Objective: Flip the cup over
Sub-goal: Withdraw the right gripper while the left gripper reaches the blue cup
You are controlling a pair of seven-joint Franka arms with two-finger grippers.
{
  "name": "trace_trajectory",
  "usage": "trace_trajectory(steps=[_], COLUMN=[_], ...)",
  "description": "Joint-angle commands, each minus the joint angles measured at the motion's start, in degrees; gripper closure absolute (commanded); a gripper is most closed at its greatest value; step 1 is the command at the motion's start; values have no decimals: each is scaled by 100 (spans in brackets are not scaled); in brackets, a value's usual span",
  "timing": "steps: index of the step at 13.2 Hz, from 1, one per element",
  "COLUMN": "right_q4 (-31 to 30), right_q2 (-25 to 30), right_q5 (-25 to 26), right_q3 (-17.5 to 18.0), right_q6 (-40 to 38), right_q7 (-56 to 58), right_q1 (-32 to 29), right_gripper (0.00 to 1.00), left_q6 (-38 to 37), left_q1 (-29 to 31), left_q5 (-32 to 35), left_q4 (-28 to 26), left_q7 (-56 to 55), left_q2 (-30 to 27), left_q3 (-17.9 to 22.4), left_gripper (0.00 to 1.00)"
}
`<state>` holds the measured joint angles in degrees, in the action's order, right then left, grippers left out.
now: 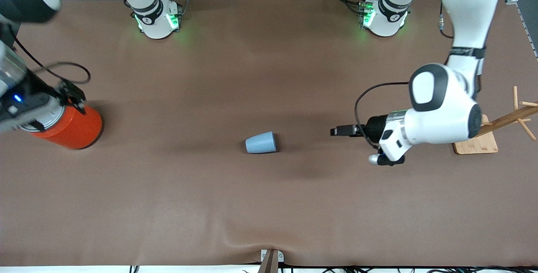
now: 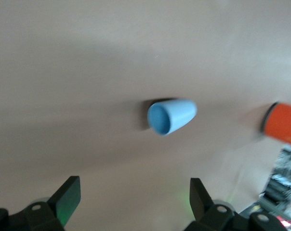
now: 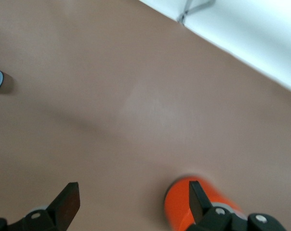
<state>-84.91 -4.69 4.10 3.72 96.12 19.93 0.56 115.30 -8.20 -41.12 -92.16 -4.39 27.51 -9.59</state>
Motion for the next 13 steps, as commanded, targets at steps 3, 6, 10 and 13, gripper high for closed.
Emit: trace_trajectory(steps=[3, 6, 10, 13], right_q4=[-333, -351, -386, -369], right_q2=[618, 653, 601, 601], right_q5=[-49, -417, -463, -463], right_q3=[-82, -502, -566, -565], right_q6=[-839, -1007, -972, -981], right_q7=[-1604, -1712, -1729, -1931], right_q1=[14, -3, 14, 32], right_gripper=[0, 0, 0, 0], left_q6=[774, 1073, 1082, 1249], left_q1=[-498, -674, -911, -1131], left_q5=[-1746, -2653, -3839, -4271], left_q4=[146, 146, 93, -29], left_q7=[849, 1799, 3039, 3102], left_q2=[947, 1361, 1783, 1941], left_q3=[10, 10, 10, 18], left_gripper=[0, 0, 0, 0])
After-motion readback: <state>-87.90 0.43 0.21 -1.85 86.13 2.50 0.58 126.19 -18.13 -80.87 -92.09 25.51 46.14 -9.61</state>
